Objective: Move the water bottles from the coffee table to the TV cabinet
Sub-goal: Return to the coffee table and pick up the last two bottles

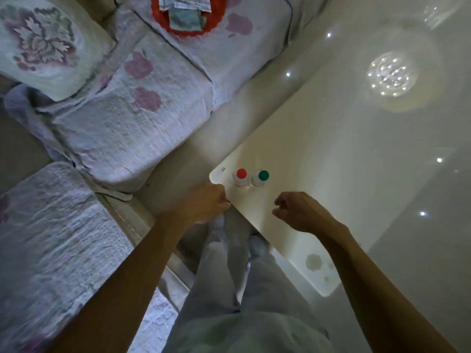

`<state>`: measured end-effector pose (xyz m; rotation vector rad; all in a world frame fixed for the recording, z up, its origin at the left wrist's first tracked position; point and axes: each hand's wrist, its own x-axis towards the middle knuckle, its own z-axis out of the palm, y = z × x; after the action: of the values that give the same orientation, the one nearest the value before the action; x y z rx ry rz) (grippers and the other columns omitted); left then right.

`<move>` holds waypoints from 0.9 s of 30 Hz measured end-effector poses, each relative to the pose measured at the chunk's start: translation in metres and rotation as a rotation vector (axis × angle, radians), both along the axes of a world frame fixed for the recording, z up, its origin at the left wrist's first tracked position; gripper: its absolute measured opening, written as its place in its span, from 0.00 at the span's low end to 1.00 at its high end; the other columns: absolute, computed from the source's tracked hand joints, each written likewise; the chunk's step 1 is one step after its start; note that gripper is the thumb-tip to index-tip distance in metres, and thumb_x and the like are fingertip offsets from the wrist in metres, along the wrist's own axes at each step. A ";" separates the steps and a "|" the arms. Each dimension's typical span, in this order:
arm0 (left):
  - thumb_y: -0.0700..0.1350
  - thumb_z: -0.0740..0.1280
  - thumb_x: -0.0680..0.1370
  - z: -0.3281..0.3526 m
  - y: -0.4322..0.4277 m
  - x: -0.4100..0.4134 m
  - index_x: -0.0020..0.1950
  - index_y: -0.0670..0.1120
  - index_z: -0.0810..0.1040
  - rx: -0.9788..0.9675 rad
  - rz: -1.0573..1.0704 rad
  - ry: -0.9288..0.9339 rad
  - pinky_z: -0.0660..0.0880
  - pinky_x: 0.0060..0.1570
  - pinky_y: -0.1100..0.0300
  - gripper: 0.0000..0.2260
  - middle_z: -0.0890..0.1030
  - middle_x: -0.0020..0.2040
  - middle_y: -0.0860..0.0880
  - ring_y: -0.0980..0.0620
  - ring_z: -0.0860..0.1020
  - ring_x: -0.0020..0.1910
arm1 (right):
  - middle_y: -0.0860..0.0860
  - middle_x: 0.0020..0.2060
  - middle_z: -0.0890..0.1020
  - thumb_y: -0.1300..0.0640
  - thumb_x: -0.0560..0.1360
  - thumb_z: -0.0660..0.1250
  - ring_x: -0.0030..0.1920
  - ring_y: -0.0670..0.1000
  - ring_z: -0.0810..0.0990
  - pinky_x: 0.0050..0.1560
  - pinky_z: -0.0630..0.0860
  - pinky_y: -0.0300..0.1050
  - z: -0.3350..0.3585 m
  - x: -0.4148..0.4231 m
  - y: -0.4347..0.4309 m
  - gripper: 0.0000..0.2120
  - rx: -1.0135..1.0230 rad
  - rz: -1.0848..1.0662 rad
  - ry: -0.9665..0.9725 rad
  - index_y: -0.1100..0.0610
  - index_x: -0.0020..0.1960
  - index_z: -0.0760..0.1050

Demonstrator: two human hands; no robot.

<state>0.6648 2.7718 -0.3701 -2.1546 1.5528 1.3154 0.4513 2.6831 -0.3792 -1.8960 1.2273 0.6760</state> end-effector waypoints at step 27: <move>0.44 0.80 0.65 -0.257 -0.060 0.001 0.68 0.48 0.71 -0.332 0.320 0.331 0.71 0.63 0.52 0.34 0.76 0.65 0.47 0.47 0.72 0.64 | 0.48 0.57 0.78 0.53 0.65 0.79 0.57 0.50 0.77 0.60 0.75 0.45 -0.255 0.032 -0.007 0.31 -0.235 -0.766 -0.445 0.51 0.63 0.69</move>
<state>0.6662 2.7117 -0.6273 -2.5806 1.6969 1.6896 0.4830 2.6757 -0.6339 -1.4494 1.6106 -0.2901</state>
